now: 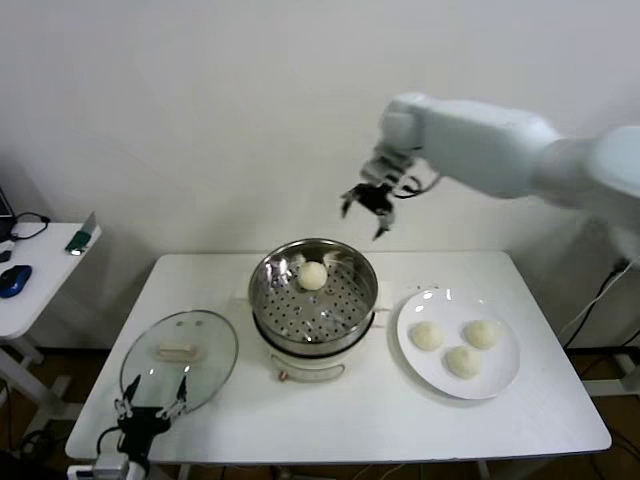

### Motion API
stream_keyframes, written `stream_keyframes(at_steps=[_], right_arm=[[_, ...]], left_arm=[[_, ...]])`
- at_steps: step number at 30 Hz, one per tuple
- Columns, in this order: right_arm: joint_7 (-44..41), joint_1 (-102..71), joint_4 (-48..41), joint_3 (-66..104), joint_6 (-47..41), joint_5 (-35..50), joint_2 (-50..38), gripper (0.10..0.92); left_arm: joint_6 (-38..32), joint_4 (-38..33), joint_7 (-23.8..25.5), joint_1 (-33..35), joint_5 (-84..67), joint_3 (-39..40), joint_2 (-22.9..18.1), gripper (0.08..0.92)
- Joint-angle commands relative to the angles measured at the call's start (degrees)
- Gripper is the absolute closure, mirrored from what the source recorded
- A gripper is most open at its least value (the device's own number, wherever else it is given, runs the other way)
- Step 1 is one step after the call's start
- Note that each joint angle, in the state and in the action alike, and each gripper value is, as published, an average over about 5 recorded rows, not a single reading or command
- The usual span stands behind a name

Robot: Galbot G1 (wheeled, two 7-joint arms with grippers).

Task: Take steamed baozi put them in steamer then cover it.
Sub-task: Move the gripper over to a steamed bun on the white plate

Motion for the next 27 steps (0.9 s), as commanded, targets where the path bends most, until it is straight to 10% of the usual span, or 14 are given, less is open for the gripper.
stream_keyframes(at_steps=[1,27], right_arm=[[6.98,4.27,22.10,-10.75,-25.15,13.69,-18.96,0.203],[15.26,-24.91,8.91,6.44,-30.81,-5.13,-15.90,0.203]], left_arm=[[0.05,0.07,0.06,-0.37,-0.19,-0.14,0.15,0.177],[-0.29,1.61,0.15,-1.06,-0.09,-0.19,-0.40,0.177]])
